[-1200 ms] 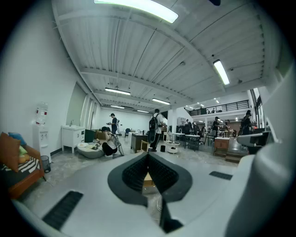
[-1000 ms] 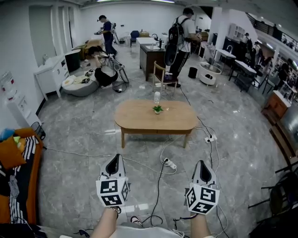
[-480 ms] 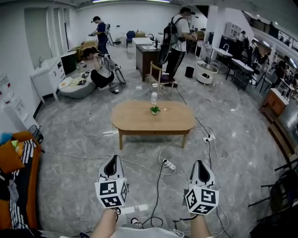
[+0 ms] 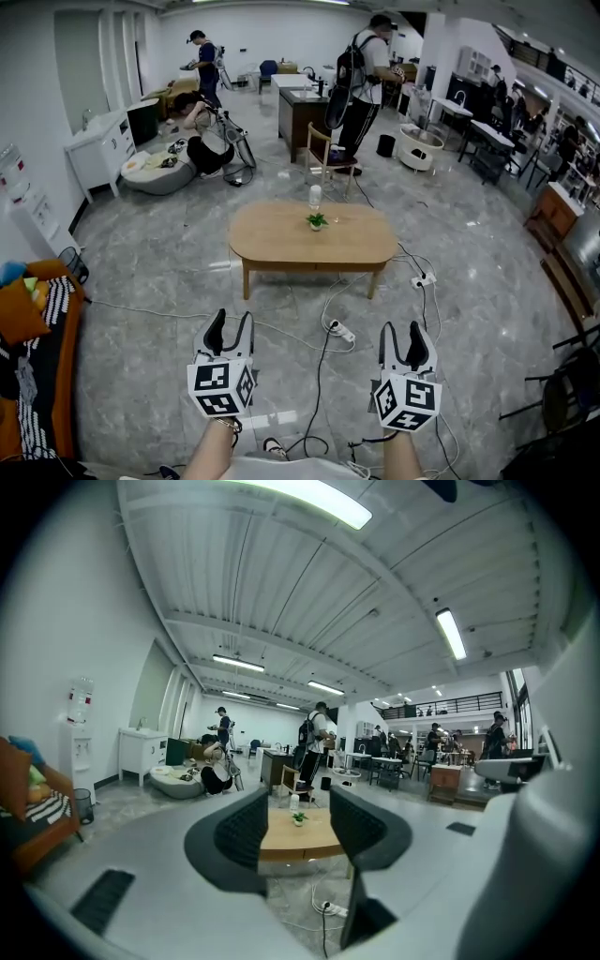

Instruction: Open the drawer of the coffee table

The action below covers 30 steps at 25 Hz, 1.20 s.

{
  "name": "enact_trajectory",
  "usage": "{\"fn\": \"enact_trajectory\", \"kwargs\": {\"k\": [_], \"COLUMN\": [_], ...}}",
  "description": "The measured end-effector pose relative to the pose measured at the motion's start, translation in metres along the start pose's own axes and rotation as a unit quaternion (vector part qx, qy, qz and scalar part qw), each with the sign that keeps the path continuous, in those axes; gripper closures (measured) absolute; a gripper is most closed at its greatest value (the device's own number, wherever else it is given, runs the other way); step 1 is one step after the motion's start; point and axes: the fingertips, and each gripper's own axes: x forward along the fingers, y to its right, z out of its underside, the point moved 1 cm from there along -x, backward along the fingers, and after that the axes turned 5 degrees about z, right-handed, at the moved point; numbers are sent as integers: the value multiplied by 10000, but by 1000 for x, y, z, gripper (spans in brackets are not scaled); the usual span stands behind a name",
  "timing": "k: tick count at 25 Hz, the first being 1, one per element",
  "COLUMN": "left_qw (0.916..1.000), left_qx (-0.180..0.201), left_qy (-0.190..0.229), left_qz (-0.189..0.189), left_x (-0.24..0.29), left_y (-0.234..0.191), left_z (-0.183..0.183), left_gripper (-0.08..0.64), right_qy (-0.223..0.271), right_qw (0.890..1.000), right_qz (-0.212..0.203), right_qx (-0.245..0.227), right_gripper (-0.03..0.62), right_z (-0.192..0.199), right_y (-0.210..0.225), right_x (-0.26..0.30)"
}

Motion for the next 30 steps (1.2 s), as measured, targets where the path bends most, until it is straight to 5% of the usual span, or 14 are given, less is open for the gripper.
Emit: {"fn": "enact_trajectory", "kwargs": {"k": [7,15,20,30], "left_qw": [9996,9991,9982,9984], "left_qx": [-65,-21,146,132], "left_qy": [-35,10,173,86], "left_qz": [268,431,561,535], "left_x": [3,3,2,5], "left_y": [2,3,3,-23], "left_z": [-2,0,-7,1], "left_gripper": [166,63,-5,-18], "right_qy": [11,-37,-10,-31], "right_qw": [9998,9995,9992,9987], "right_qz": [192,302,346,418], "right_qx": [-82,-116,-197,-294], "right_gripper": [235,126,5,5], "right_z": [0,6,7,10], "right_y": [5,6,4,-11], "right_x": [-1,-1,0,10]}}
